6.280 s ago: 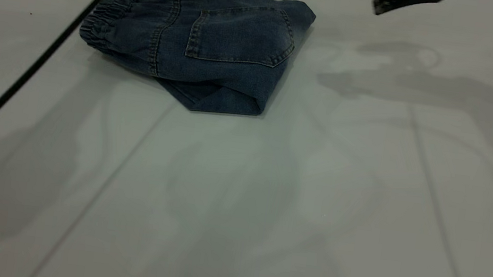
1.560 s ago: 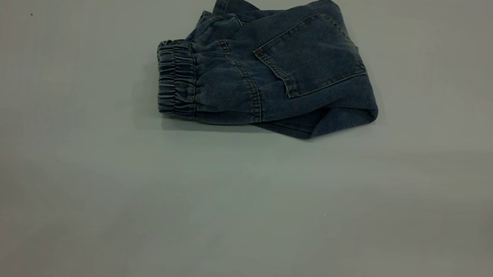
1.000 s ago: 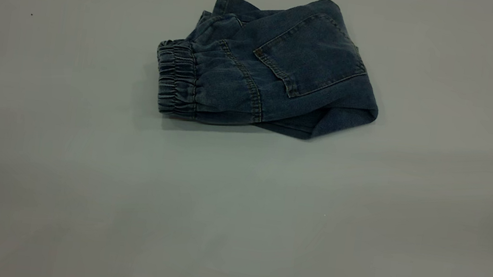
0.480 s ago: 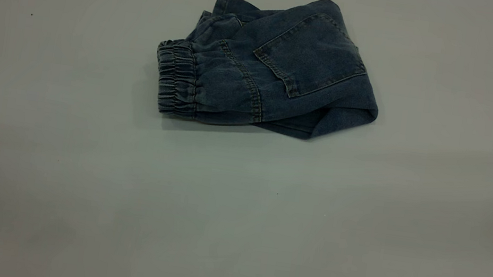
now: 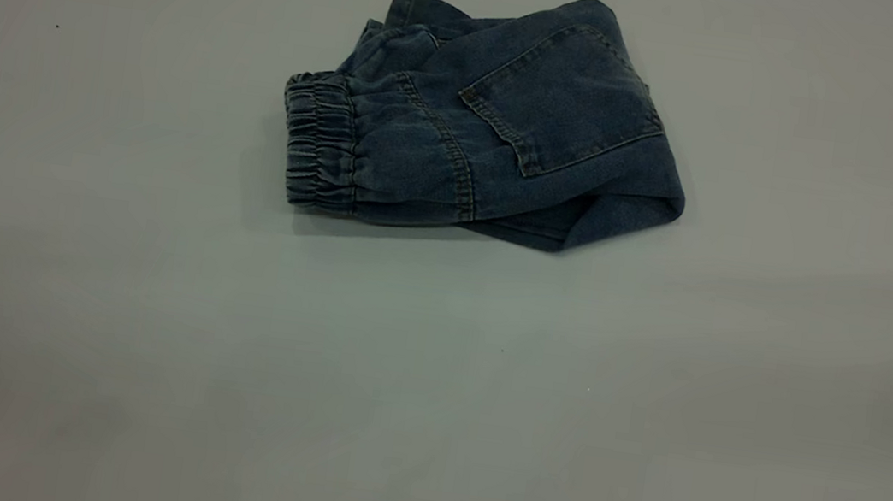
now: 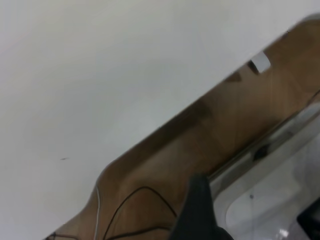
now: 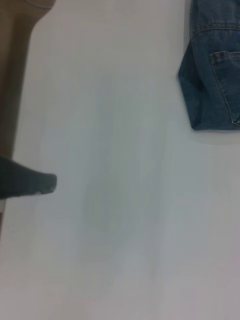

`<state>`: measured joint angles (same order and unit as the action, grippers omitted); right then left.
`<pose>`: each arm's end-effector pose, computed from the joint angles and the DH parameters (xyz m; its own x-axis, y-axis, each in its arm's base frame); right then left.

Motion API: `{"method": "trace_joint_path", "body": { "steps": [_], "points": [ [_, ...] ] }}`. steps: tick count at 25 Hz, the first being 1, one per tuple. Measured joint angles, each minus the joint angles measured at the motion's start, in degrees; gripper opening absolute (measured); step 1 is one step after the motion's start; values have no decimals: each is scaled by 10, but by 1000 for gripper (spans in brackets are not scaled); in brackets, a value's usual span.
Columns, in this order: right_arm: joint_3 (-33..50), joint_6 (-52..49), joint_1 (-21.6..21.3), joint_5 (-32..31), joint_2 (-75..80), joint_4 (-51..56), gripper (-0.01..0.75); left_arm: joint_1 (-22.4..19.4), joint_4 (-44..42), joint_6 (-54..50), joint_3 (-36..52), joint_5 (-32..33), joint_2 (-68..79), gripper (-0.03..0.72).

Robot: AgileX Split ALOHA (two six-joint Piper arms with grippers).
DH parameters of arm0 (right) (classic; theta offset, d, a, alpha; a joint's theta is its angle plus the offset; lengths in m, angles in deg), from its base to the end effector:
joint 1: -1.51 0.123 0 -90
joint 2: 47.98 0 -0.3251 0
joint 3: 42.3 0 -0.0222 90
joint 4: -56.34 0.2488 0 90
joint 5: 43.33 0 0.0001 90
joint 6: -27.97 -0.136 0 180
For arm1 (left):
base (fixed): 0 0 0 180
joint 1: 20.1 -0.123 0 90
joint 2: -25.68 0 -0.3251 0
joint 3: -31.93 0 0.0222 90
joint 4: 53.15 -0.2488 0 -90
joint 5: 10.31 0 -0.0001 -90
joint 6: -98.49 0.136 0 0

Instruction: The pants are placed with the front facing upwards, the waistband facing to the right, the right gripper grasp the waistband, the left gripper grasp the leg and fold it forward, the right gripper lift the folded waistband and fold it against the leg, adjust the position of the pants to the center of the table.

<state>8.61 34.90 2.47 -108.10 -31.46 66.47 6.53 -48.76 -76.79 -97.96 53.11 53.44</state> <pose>0.0091 0.0218 0.2418 -0.6604 -0.0554 -0.7489 -0.1649 0.9836 0.0726 0.0278 -0.0244 0.2426 -0.6728 0.3909 -0.6281 0.5184 0.8548 -0.0232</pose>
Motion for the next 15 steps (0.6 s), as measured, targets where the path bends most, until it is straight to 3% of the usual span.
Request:
{"method": "trace_joint_path", "body": {
  "steps": [5,7,10,15],
  "points": [
    [0,0,0,0,-6,0,578,-195,0,1,0,1,-64,557],
    [0,0,0,0,-13,0,578,-246,0,1,0,3,-105,557],
    [0,0,0,0,-41,0,578,-280,0,1,0,6,-153,557],
    [0,0,0,-2,-100,0,578,-284,0,1,0,9,-207,557]
  ]
}}
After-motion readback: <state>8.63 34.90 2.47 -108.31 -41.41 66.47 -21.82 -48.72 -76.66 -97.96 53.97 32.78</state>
